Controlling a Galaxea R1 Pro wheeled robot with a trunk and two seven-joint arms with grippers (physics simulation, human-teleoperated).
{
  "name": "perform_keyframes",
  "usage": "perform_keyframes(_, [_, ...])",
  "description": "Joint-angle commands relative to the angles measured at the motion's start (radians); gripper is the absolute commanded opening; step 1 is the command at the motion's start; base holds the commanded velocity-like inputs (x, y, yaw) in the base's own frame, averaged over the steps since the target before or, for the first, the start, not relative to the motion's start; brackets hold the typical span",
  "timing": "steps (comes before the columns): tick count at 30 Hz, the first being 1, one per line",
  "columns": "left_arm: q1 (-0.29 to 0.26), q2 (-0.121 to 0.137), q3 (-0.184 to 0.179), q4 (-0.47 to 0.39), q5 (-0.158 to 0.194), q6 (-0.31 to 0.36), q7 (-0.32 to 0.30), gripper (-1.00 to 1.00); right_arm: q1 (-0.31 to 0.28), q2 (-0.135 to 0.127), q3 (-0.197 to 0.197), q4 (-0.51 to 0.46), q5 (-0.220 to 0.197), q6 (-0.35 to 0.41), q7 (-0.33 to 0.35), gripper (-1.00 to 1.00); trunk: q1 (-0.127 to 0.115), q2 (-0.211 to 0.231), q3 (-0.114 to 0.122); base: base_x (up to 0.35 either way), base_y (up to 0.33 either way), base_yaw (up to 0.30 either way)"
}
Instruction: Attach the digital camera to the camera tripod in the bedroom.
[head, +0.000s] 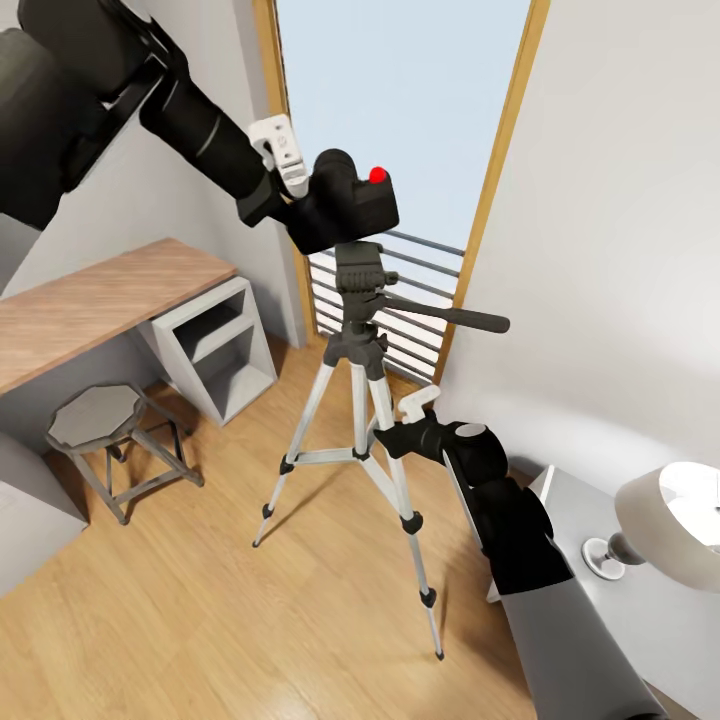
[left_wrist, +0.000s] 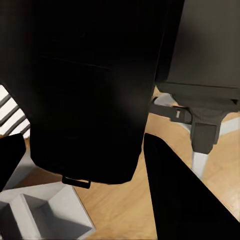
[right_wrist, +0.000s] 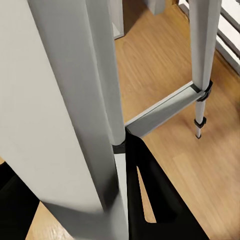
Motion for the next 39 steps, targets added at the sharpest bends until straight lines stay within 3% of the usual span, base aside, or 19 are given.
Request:
perform_keyframes(1, [-0.001,0.001,-0.051,-0.012,-0.018,0.018,-0.009,-1.0,-0.002,0.001,-0.002,-0.001,0.041,-0.009,0.007,-1.0,0.001,-0.002,-0.002,0.0,0.0,0.0])
perform_keyframes(5, [-0.001,0.007,-0.046,-0.063,-0.048,0.046,-0.011,-1.0,-0.002,0.001,-0.002,-0.002,0.042,-0.009,0.006,-1.0,0.001,-0.002,-0.002,0.0,0.0,0.0])
perform_keyframes(15, [-0.001,0.013,-0.04,-0.112,-0.046,0.058,-0.027,-1.0,-0.002,0.001,-0.001,-0.001,0.041,-0.009,0.005,-1.0,0.001,-0.002,-0.002,0.0,0.0,0.0])
perform_keyframes(24, [-0.001,0.021,-0.015,-0.126,-0.046,0.059,-0.104,-1.0,-0.002,0.001,-0.002,0.001,0.04,-0.009,0.005,-1.0,0.001,-0.002,-0.002,0.0,0.0,0.0])
perform_keyframes(27, [-0.001,0.021,0.009,-0.127,-0.046,0.059,-0.107,-1.0,-0.002,0.001,-0.002,0.001,0.04,-0.009,0.005,-1.0,0.001,-0.002,-0.002,0.0,0.0,0.0])
perform_keyframes(29, [-0.001,0.022,0.057,-0.129,-0.047,0.059,-0.107,-1.0,-0.002,0.001,-0.002,0.001,0.041,-0.009,0.005,-1.0,0.001,-0.002,-0.002,0.0,0.0,0.0])
perform_keyframes(35, [-0.001,0.027,0.146,-0.167,-0.046,0.06,-0.108,-1.0,-0.002,0.001,-0.002,0.002,0.041,-0.009,0.005,-1.0,0.001,-0.002,-0.002,0.0,0.0,0.0])
perform_keyframes(39, [-0.001,0.047,0.169,-0.191,-0.044,0.116,-0.123,-1.0,-0.002,0.001,-0.002,0.002,0.04,-0.009,0.005,-1.0,0.001,-0.002,-0.002,0.0,0.0,0.0])
